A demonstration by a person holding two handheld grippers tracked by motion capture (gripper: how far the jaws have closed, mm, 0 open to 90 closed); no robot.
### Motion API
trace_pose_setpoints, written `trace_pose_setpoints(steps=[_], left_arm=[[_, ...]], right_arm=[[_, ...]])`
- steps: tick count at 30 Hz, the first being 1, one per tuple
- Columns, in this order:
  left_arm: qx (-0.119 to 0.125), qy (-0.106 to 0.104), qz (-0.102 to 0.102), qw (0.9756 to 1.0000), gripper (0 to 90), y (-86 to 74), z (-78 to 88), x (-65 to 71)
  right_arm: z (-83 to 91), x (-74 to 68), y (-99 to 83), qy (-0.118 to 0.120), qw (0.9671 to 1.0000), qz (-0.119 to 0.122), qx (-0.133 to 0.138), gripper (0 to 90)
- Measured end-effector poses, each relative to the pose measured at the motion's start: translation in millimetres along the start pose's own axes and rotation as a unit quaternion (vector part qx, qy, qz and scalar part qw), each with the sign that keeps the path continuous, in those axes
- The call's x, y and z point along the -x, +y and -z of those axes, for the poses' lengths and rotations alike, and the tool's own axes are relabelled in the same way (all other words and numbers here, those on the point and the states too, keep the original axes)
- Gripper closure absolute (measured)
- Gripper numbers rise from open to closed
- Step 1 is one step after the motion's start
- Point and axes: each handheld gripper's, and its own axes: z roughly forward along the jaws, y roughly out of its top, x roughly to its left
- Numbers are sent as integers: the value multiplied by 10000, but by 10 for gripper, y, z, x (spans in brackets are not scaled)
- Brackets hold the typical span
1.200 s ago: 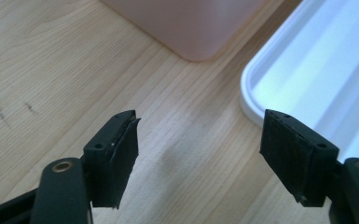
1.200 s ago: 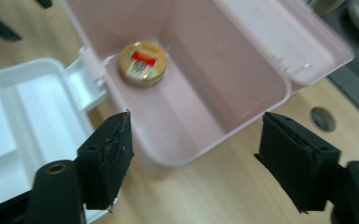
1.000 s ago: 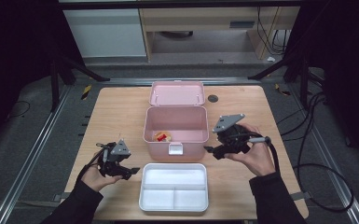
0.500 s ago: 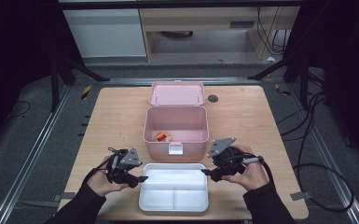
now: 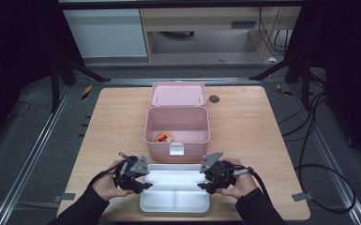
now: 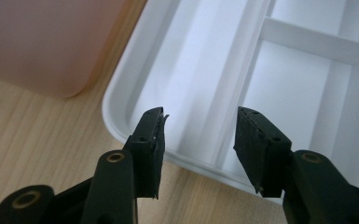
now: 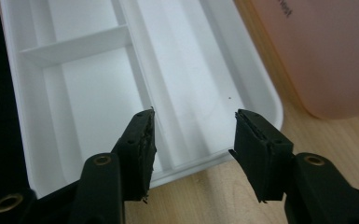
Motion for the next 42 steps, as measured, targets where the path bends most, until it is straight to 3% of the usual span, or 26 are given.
trace_pose_setpoints(steps=[12, 25, 31, 42], left_arm=[[-370, -205, -278, 9987, 648, 38, -122, 33], [-622, -333, -485, 9963, 731, 57, -232, 37], [-731, -344, -595, 9949, 749, 69, -274, 50], [-831, -592, -710, 9922, 850, 73, -278, 22]], right_arm=[[-169, -79, -12, 332, 9985, 208, -371, 651], [-288, -94, 21, 491, 9956, 384, -694, 791], [-304, -74, 29, 502, 9953, 395, -723, 828], [-345, -50, 50, 612, 9937, 430, -832, 841]])
